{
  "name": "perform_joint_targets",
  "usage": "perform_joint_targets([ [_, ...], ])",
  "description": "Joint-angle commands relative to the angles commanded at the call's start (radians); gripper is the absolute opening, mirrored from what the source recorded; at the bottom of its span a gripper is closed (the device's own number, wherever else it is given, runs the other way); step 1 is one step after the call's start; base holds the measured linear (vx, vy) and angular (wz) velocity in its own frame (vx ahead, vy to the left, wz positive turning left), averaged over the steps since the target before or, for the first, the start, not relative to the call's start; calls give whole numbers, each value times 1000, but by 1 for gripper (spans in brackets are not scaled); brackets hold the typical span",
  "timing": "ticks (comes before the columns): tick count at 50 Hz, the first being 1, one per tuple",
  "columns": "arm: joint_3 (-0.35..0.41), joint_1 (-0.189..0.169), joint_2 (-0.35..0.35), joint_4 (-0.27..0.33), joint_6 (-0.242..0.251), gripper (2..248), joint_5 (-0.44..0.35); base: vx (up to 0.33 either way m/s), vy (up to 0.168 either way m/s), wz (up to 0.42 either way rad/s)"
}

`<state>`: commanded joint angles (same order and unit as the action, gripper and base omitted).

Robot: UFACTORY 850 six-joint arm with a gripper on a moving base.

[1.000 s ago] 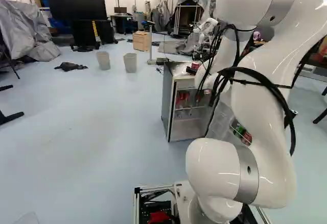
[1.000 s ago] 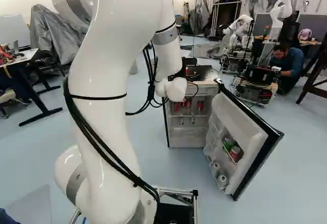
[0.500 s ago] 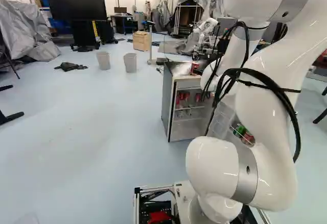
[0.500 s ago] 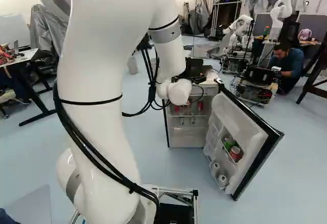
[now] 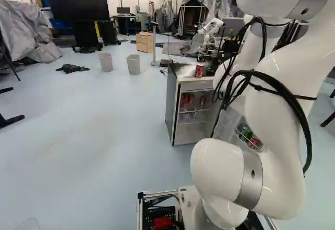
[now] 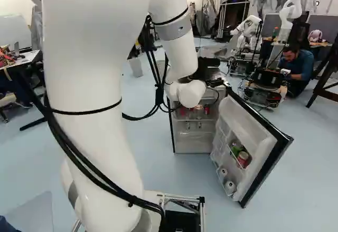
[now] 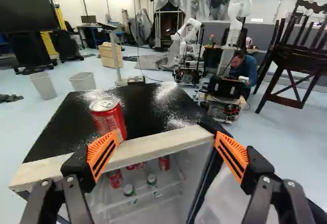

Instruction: Grab a drink from the fridge

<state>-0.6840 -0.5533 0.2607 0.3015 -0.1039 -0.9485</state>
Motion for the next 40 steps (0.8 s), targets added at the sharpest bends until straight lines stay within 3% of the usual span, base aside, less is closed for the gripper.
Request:
perform_joint_targets([
  [40,-35,-124,-57,-87,0,247,337,0,0,0],
])
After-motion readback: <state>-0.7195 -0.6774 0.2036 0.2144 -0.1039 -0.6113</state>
